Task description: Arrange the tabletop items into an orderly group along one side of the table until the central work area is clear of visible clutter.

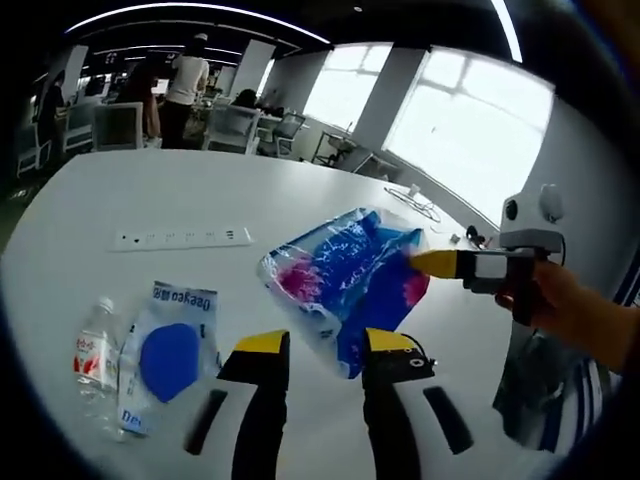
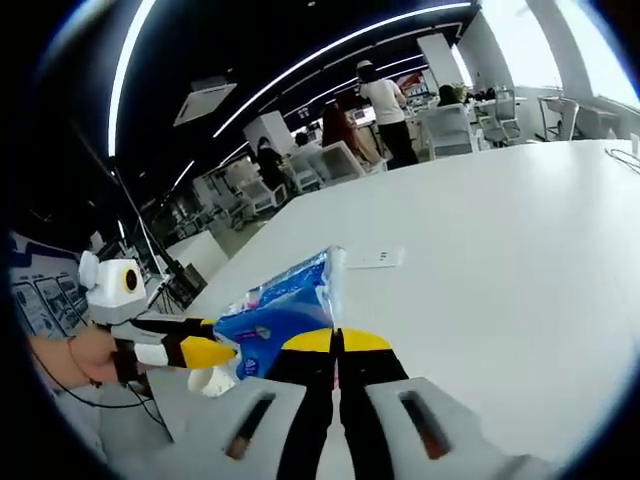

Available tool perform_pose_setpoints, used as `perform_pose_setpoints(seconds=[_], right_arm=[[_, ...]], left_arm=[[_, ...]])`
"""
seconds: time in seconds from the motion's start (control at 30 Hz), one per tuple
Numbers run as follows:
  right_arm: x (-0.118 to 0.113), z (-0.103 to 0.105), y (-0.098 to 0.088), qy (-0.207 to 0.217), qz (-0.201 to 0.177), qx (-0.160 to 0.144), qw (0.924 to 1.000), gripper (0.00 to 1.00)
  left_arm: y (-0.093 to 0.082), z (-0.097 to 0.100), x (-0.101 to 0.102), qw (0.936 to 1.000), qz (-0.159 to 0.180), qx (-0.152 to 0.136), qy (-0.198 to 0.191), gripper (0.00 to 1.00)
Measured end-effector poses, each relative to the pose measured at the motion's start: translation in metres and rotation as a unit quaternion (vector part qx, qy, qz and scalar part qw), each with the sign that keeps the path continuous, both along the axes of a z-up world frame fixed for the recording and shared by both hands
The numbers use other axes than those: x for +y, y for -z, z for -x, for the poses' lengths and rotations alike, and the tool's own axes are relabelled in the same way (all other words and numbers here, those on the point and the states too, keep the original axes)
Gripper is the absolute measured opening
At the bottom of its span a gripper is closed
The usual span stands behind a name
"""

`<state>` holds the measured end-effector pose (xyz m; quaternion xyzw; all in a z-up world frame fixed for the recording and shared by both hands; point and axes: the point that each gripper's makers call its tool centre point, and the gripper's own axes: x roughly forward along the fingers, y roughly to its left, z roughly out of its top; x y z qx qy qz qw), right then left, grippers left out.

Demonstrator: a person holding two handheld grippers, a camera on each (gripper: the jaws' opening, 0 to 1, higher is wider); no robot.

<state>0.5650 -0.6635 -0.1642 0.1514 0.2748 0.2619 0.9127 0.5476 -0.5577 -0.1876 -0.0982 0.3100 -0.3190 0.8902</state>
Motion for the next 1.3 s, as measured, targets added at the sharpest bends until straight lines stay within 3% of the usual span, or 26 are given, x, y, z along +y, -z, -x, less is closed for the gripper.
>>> perform_pose_setpoints(seconds=[0.13, 0.47, 0.8, 1.3], right_arm=[[-0.018, 0.004, 0.003, 0.015, 0.001, 0.001, 0.9999, 0.00], [-0.052, 0.009, 0.030, 0.034, 0.014, 0.022, 0.9991, 0.00], [-0.089, -0.003, 0.068, 0.057, 0.026, 0.048, 0.9969, 0.00], [-0.115, -0.014, 0.136, 0.074, 0.035, 0.092, 0.9924, 0.00]], left_arm=[[0.005, 0.001, -0.013, 0.9998, -0.006, -0.001, 0.018, 0.14], [0.026, -0.014, -0.047, 0.9985, -0.030, -0.001, 0.047, 0.02], [0.056, -0.030, -0.080, 0.9966, -0.051, 0.004, 0.065, 0.00], [0.120, -0.045, -0.107, 0.9925, -0.082, 0.032, 0.084, 0.00]])
